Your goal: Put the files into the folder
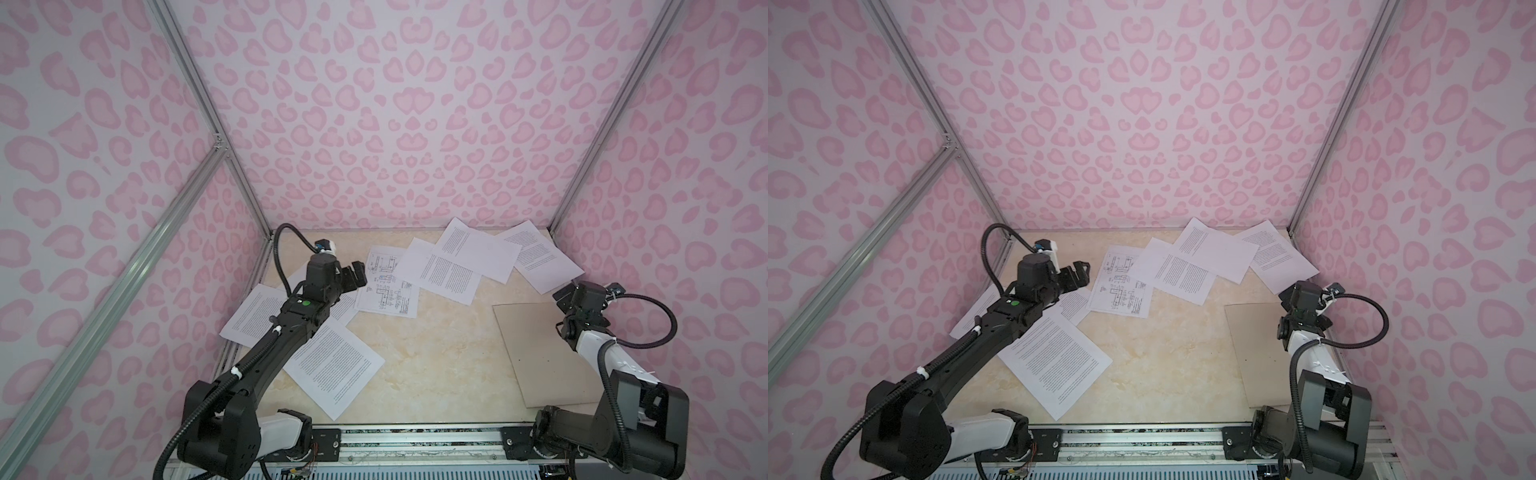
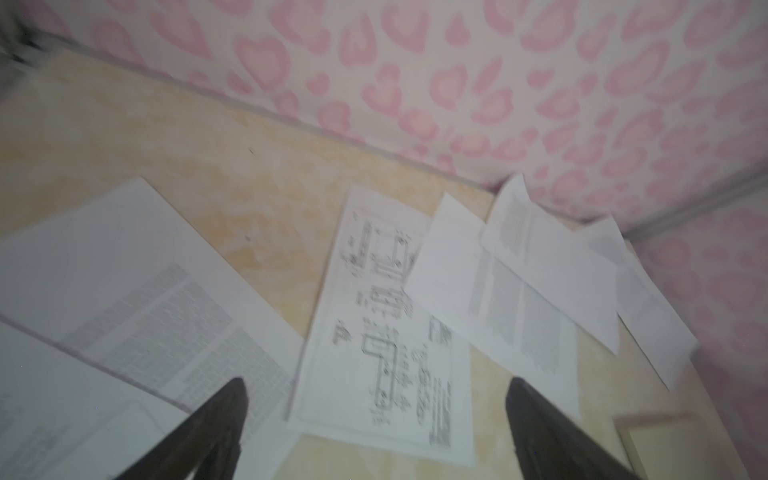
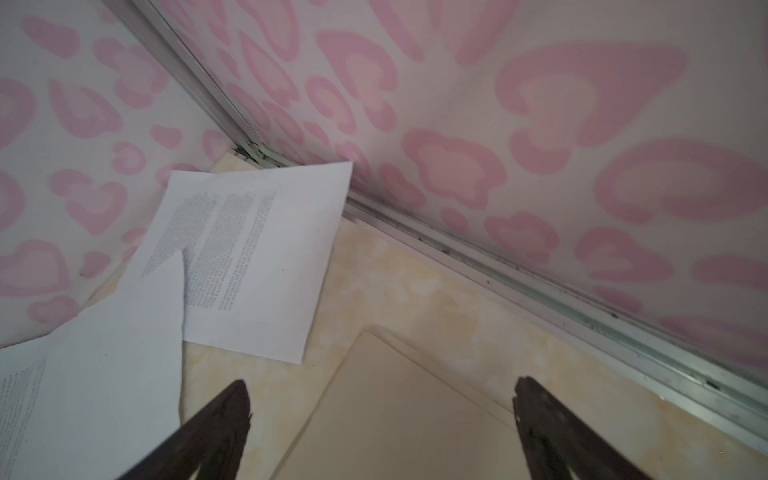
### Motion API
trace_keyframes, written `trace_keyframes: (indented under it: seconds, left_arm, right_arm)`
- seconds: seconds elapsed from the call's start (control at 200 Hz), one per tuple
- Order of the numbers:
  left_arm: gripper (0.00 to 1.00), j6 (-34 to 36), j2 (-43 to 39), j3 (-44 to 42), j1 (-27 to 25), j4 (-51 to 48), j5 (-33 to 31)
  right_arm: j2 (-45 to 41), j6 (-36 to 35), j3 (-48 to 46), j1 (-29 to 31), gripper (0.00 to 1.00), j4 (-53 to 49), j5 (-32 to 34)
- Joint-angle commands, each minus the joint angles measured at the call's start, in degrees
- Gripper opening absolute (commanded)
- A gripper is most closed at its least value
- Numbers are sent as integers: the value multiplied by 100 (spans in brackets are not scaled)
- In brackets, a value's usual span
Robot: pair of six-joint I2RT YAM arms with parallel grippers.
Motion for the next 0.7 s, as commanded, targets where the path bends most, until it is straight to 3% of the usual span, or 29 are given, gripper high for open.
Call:
trace_keyframes:
  seconds: [0.0, 0.26, 0.515, 0.695]
  left_arm:
    - [98, -368, 384, 61, -511, -435, 1413]
    - [98, -207, 1722, 787, -1697, -382, 2295]
    - [98, -277, 2372, 1340, -2027, -277, 2641]
    - [98, -688, 2918, 1693, -2148, -88, 3004]
  right_arm:
    - [97, 574, -198, -340, 99, -288, -875]
    - [475, 588, -645, -1225, 97, 65, -1386]
    - [922, 491, -487, -1554, 95, -168, -1625]
    - [1072, 643, -295, -1498, 95, -1018, -2324]
